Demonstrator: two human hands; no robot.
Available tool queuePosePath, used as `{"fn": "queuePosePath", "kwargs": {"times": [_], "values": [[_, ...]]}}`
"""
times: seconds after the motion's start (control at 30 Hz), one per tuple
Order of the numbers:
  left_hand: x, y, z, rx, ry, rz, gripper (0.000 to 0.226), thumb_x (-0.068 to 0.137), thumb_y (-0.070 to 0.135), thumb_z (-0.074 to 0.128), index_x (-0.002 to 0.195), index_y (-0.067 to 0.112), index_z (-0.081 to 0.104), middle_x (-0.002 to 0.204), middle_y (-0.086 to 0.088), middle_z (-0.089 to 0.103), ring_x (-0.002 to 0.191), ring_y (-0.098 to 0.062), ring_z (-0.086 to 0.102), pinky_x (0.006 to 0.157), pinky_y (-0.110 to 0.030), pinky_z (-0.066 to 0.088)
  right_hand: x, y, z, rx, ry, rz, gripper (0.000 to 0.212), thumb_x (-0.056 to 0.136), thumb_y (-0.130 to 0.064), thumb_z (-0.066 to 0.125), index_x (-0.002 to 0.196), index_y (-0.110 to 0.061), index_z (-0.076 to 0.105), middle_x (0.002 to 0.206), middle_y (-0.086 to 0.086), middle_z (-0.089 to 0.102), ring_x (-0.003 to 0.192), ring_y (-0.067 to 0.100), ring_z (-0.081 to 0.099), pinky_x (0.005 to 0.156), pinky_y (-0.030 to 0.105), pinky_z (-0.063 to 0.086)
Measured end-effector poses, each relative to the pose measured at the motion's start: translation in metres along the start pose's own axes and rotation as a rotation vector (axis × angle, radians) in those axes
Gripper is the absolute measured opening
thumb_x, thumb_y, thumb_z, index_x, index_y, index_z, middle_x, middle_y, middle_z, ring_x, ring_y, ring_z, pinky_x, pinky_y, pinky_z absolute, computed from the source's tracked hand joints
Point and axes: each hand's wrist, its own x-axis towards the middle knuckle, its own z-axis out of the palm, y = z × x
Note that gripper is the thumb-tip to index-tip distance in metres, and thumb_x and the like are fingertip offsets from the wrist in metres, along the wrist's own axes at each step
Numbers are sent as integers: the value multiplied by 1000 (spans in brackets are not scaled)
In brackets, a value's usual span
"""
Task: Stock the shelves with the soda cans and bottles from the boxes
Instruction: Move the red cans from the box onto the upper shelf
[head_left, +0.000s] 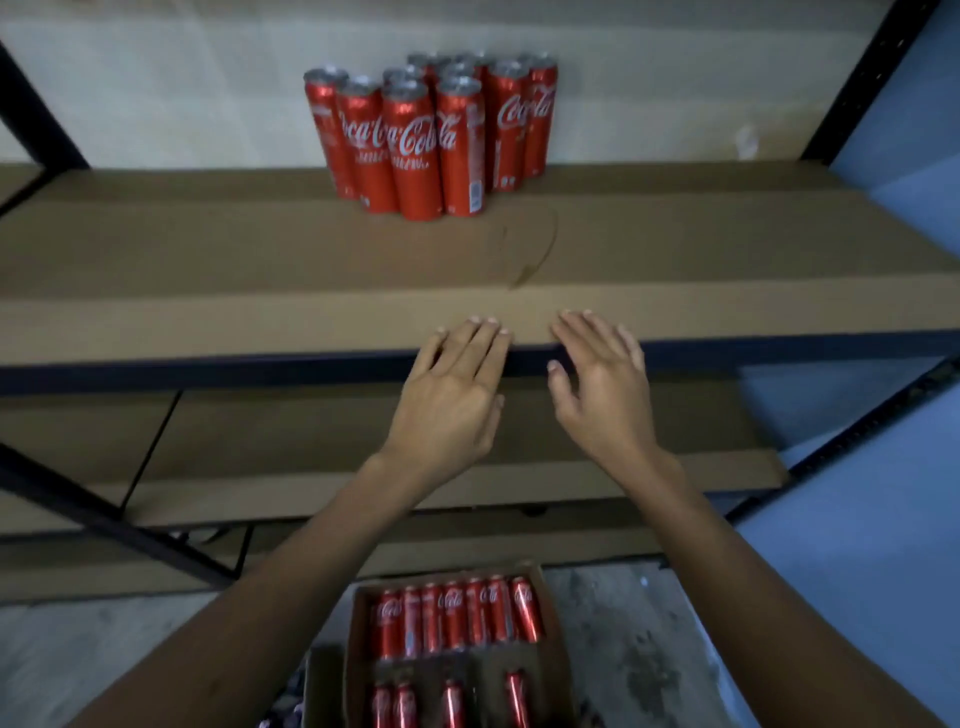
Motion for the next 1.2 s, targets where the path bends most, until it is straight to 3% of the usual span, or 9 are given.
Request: {"fn": "queuePosePath", "kwargs": {"times": [0.07, 0.17, 0.3, 0.4, 0.53, 0.67, 0.97, 1.07, 1.2], "values": [[-27, 4, 8, -15, 9, 10, 59, 90, 23, 51, 145, 2, 41, 155, -18, 32, 146, -31, 26, 117, -50, 25, -23, -5, 7, 48, 37, -39, 47, 93, -19, 52, 138, -5, 53, 152, 10, 42, 145, 26, 30, 120, 43, 20], [-75, 7, 38, -152, -98, -14, 56, 87, 16, 54, 140, 1, 47, 147, -18, 44, 138, -31, 41, 115, -45, 33, -63, -6, 26, 124, 44, -75, 42, 89, -8, 57, 130, 1, 59, 152, 15, 40, 143, 32, 35, 115, 44, 33], [-134, 7, 88, -345, -393, -160, 54, 85, 20, 39, 135, 4, 53, 132, -18, 58, 114, -36, 60, 97, -43, 50, -125, 3, 64, 175, -311, 45, 40, 85, -3, 61, 124, 1, 63, 137, 18, 57, 128, 31, 54, 111, 32, 34], [-162, 3, 121, -365, -667, -298, 49, 93, 22, 49, 141, 13, 46, 126, -17, 63, 109, -35, 61, 91, -39, 51, -170, 14, 95, 201, -590, 168, 40, 86, -7, 57, 125, -3, 64, 136, 14, 59, 122, 29, 59, 105, 36, 45], [-192, 5, 169, -420, -825, -397, 34, 92, 23, 53, 123, 14, 62, 121, -10, 66, 108, -27, 62, 90, -34, 47, -221, 29, 137, 195, -825, 258, 28, 89, -20, 55, 115, -18, 66, 114, 4, 69, 101, 21, 65, 84, 30, 52], [-233, 7, 231, -453, -977, -479, 32, 91, 26, 55, 120, 14, 64, 119, -10, 67, 107, -27, 63, 90, -35, 51, -268, 44, 180, 162, -987, 362, 20, 88, -20, 58, 106, -22, 65, 105, 5, 69, 93, 23, 66, 78, 29, 52], [-327, 16, 373, -586, -1117, -606, 25, 93, 14, 53, 113, 11, 68, 114, -9, 67, 105, -27, 62, 91, -40, 52, -366, 88, 304, 97, -1133, 479, 39, 86, -28, 55, 124, -20, 60, 115, 9, 67, 103, 28, 64, 89, 38, 54], [-355, 21, 424, -599, -1127, -638, 25, 95, 14, 52, 116, 11, 65, 121, -9, 64, 112, -26, 59, 89, -31, 46, -399, 106, 354, 83, -1193, 505, 43, 83, -30, 53, 125, -20, 60, 117, 7, 67, 105, 27, 63, 95, 40, 51], [-386, 27, 488, -636, -1117, -695, 25, 94, 12, 56, 119, 10, 61, 122, -9, 61, 116, -26, 56, 90, -30, 42, -433, 121, 409, 97, -1246, 570, 38, 90, -25, 59, 127, -14, 58, 126, 7, 62, 115, 28, 59, 99, 41, 48]]}}
